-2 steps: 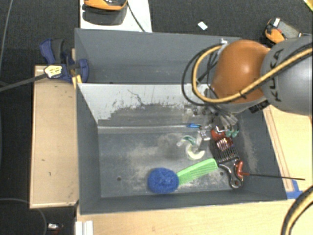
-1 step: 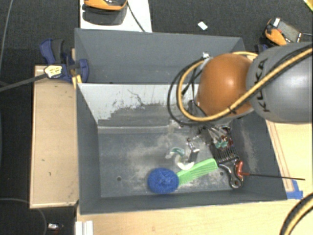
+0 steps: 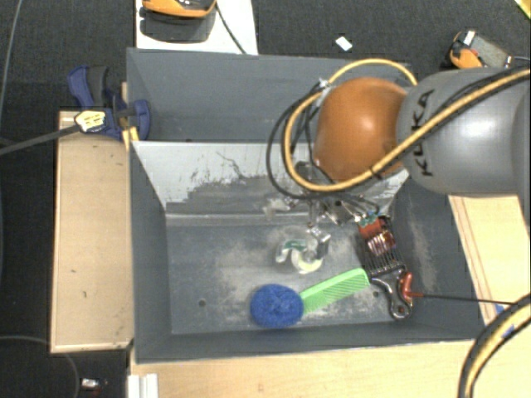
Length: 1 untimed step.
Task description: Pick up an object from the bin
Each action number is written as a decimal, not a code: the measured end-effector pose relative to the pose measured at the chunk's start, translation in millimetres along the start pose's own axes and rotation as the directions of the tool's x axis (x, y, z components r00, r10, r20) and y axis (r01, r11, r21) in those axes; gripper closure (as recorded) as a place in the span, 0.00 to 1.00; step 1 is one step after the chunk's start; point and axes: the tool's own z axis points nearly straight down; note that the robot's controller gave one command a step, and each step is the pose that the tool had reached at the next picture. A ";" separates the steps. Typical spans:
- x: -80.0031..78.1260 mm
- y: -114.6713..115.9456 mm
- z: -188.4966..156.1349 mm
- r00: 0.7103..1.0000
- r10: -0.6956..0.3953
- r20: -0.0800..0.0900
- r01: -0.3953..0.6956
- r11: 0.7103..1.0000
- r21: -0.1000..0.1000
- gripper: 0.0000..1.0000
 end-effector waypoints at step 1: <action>53.5 -9.4 51.4 0.957 0.289 0.005 -0.289 0.957 0.001 0.00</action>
Offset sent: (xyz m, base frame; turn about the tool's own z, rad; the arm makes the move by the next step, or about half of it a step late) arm -0.0633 -0.0503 -0.0666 0.0586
